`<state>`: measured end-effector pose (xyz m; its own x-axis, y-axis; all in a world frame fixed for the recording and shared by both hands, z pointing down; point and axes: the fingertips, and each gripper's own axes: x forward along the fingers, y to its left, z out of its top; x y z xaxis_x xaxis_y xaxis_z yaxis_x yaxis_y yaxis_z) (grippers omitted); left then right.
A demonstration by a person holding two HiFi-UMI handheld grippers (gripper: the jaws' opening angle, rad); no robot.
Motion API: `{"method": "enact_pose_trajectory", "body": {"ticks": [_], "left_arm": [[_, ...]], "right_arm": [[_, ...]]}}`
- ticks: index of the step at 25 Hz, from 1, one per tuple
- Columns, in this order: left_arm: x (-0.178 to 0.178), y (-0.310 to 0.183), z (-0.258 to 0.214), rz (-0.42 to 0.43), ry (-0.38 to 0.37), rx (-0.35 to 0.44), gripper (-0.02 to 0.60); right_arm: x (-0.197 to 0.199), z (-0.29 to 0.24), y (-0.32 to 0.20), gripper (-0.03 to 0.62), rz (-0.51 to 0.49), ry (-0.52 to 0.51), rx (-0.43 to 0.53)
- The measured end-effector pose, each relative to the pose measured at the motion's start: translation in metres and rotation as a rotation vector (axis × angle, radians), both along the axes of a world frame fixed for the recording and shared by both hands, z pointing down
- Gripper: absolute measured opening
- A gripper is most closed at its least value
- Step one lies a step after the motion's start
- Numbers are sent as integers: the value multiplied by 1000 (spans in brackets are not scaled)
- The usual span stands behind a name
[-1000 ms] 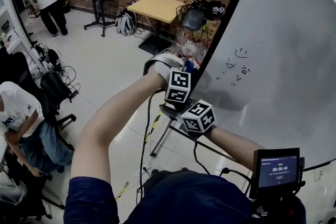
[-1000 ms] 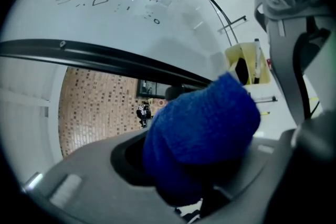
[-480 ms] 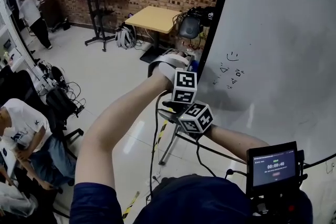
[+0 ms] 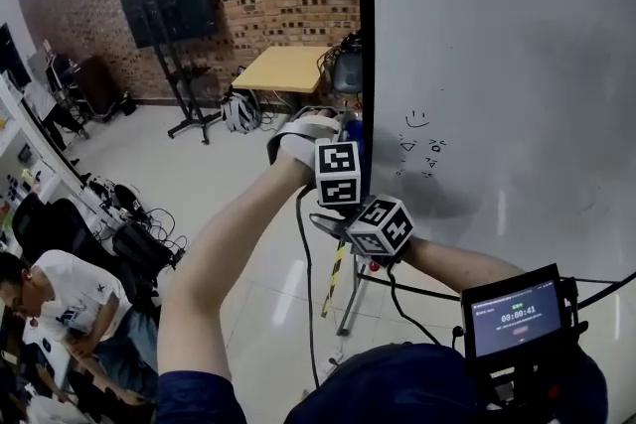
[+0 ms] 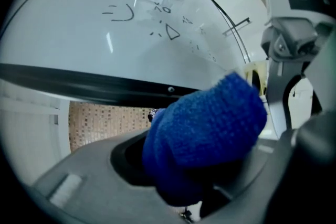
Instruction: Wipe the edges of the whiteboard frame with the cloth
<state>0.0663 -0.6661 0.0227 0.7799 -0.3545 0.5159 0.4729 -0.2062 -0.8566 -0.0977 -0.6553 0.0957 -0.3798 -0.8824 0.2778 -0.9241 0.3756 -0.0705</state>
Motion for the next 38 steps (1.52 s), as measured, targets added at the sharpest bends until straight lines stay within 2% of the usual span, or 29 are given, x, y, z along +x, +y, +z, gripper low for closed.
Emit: {"method": "enact_pose_trajectory", "body": {"ticks": [2, 5, 7, 14, 20, 26, 33, 38], "left_arm": [[3, 0, -12, -1, 11, 7, 209], [4, 0, -28, -4, 21, 11, 209], [4, 0, -37, -9, 23, 9, 210], [6, -3, -71, -17, 53, 6, 209], [9, -2, -100, -21, 64, 22, 210], [6, -2, -147, -31, 88, 48, 210], [-3, 1, -190, -56, 88, 24, 210], [-2, 3, -231, -72, 132, 14, 210]], "right_arm": [[6, -7, -1, 139, 10, -1, -2], [10, -14, -1, 87, 6, -3, -28], [12, -19, -1, 75, 2, 6, -50], [22, -45, 0, 69, -42, 112, -86], [27, -79, 4, 40, -73, 123, -100], [22, -120, 15, 37, -98, 202, -68], [16, -183, 28, 28, -105, 256, -19], [22, -225, 36, 20, -106, 273, 19]]}}
